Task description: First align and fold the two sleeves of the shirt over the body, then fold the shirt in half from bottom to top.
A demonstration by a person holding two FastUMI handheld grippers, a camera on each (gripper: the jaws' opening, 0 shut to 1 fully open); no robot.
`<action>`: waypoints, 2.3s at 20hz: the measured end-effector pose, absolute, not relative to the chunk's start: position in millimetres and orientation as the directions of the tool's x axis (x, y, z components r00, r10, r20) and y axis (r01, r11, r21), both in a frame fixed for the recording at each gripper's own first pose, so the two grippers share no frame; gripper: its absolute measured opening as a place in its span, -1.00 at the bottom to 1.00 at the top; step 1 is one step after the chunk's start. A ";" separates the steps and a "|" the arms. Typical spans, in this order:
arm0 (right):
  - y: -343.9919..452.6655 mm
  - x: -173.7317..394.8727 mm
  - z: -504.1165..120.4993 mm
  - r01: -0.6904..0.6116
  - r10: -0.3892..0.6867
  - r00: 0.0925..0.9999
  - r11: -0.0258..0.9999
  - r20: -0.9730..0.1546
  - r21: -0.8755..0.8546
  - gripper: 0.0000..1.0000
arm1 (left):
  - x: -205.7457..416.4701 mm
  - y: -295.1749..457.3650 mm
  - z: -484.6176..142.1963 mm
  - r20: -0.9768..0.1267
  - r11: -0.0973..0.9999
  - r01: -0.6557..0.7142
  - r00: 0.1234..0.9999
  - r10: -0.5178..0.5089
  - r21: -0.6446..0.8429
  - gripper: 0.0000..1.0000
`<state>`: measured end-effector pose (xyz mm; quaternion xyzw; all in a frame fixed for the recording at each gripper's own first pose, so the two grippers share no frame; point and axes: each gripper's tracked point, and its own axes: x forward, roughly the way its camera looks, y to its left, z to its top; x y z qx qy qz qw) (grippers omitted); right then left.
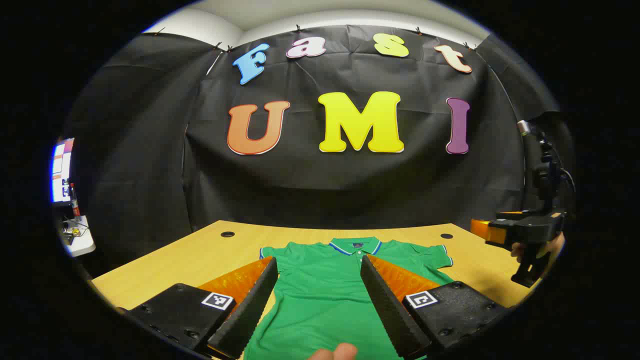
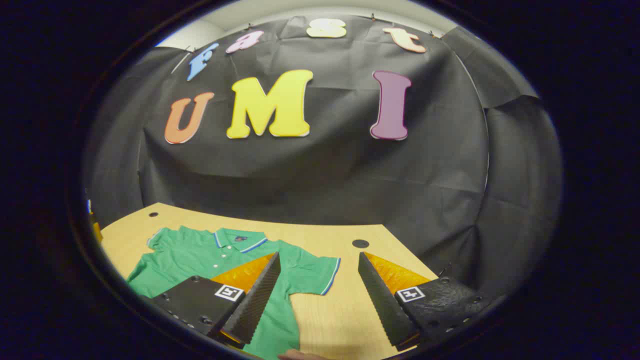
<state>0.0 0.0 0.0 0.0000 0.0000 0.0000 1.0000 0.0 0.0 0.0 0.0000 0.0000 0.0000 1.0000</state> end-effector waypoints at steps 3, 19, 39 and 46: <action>-13.0 61.0 -20.0 0.052 -0.051 0.993 0.999 -0.111 0.009 0.91 | -0.6 11.6 0.5 0.001 1.000 -0.021 1.000 0.021 0.001 1.00; -1.1 143.8 -114.8 0.053 -0.004 0.915 0.993 -0.405 0.110 0.32 | 1.7 29.9 9.0 0.023 0.998 -0.020 1.000 0.021 -0.052 1.00; 39.6 129.2 -55.1 -0.023 0.013 0.964 0.999 -0.266 -0.035 -0.96 | 5.1 43.9 -1.2 -0.020 0.996 -0.073 0.997 0.072 -0.052 1.00; 104.0 126.2 -39.3 -0.076 0.040 0.977 0.983 -0.210 -0.165 -0.96 | 5.1 46.4 -2.8 -0.028 0.995 -0.082 0.996 0.081 -0.057 1.00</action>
